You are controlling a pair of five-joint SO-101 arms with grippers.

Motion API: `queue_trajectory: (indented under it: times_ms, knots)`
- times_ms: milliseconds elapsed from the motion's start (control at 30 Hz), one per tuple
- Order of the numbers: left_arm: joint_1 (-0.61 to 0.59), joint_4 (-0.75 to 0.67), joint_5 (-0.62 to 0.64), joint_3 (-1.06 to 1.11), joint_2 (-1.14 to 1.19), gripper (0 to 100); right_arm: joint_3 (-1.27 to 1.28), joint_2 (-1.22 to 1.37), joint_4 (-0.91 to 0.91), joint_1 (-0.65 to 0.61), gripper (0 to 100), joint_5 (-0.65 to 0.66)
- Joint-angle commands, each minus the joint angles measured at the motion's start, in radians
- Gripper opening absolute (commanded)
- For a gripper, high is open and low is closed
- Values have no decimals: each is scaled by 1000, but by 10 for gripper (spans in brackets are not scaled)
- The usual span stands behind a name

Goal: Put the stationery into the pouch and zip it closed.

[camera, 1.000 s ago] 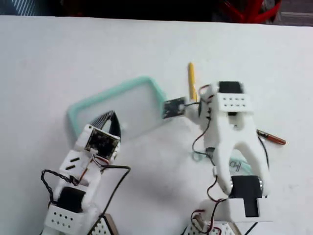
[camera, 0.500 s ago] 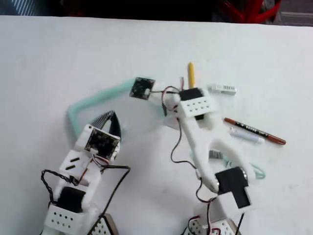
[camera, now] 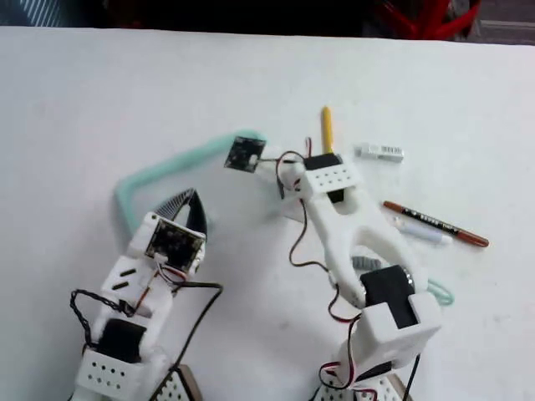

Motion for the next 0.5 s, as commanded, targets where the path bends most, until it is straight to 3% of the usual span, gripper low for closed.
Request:
queue_trajectory:
  times_ms: [0,300,467]
  knots:
    - [2,3,-9,-2,4,25,-18,-5,-12,-36,300,-2]
    - [2,3,-9,-2,4,25,-32,102,-27,-24,298,55]
    - [2,3,-9,-2,4,25,-57,113,-24,-24,298,14]
